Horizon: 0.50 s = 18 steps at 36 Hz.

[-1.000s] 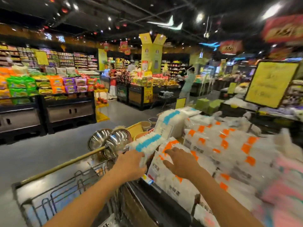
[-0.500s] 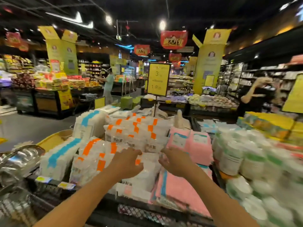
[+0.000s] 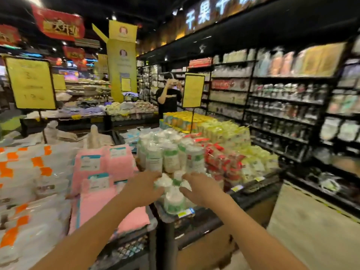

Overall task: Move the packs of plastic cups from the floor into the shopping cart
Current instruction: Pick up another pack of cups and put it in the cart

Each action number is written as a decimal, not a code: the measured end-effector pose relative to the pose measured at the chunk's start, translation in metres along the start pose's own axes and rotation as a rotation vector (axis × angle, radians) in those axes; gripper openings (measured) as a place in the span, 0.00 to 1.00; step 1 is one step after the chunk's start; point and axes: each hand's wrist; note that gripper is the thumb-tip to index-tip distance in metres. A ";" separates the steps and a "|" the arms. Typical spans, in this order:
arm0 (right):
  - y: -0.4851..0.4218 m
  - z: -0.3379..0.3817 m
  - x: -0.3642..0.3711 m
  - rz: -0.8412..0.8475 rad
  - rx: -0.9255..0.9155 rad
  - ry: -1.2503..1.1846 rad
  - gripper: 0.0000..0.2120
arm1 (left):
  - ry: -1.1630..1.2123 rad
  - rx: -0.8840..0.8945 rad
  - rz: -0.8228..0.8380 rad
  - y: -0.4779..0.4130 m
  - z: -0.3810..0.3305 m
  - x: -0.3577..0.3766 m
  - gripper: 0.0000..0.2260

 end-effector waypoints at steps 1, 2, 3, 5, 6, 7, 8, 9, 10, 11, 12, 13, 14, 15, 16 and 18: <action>0.012 -0.010 -0.002 0.005 0.045 0.008 0.26 | -0.004 0.030 0.033 -0.005 -0.013 0.003 0.31; 0.024 -0.019 -0.004 0.009 0.090 0.013 0.26 | -0.005 0.066 0.055 -0.009 -0.026 0.007 0.29; 0.037 -0.027 -0.004 0.010 0.140 0.010 0.25 | -0.004 0.105 0.078 -0.011 -0.038 0.011 0.28; 0.067 -0.043 -0.006 -0.011 0.235 0.003 0.25 | 0.021 0.200 0.120 -0.011 -0.065 0.018 0.30; 0.083 -0.051 -0.006 -0.018 0.281 0.007 0.25 | 0.029 0.246 0.146 -0.010 -0.079 0.023 0.31; 0.099 -0.059 -0.006 -0.021 0.330 0.012 0.24 | 0.019 0.284 0.172 -0.009 -0.094 0.026 0.33; 0.115 -0.065 -0.008 -0.015 0.383 0.018 0.23 | -0.002 0.320 0.195 -0.008 -0.108 0.031 0.33; 0.132 -0.071 -0.010 -0.007 0.433 0.020 0.23 | -0.034 0.358 0.214 -0.006 -0.122 0.036 0.30; 0.149 -0.076 -0.012 -0.003 0.478 0.014 0.22 | -0.052 0.414 0.212 -0.004 -0.135 0.042 0.24; 0.167 -0.080 -0.014 0.001 0.522 0.002 0.22 | -0.055 0.465 0.208 -0.002 -0.148 0.049 0.18; 0.186 -0.085 -0.016 0.002 0.561 -0.007 0.23 | -0.041 0.512 0.210 0.001 -0.160 0.055 0.14; 0.206 -0.088 -0.017 -0.002 0.596 -0.013 0.23 | -0.023 0.552 0.224 0.004 -0.173 0.061 0.16; 0.225 -0.091 -0.017 -0.015 0.633 -0.016 0.24 | -0.012 0.600 0.250 0.007 -0.185 0.067 0.19; 0.244 -0.094 -0.018 -0.037 0.672 -0.016 0.24 | -0.005 0.642 0.276 0.011 -0.198 0.072 0.22; 0.264 -0.096 -0.018 -0.052 0.712 -0.014 0.24 | -0.009 0.679 0.298 0.015 -0.212 0.078 0.23; 0.301 -0.101 -0.018 -0.056 0.786 -0.009 0.25 | -0.020 0.741 0.325 0.027 -0.241 0.090 0.25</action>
Point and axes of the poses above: each hand's wrist, its own y-axis away from the middle knuckle, its own x-axis out of the palm, z = x × y, and after that the axes turned 3 degrees about -x, right-handed
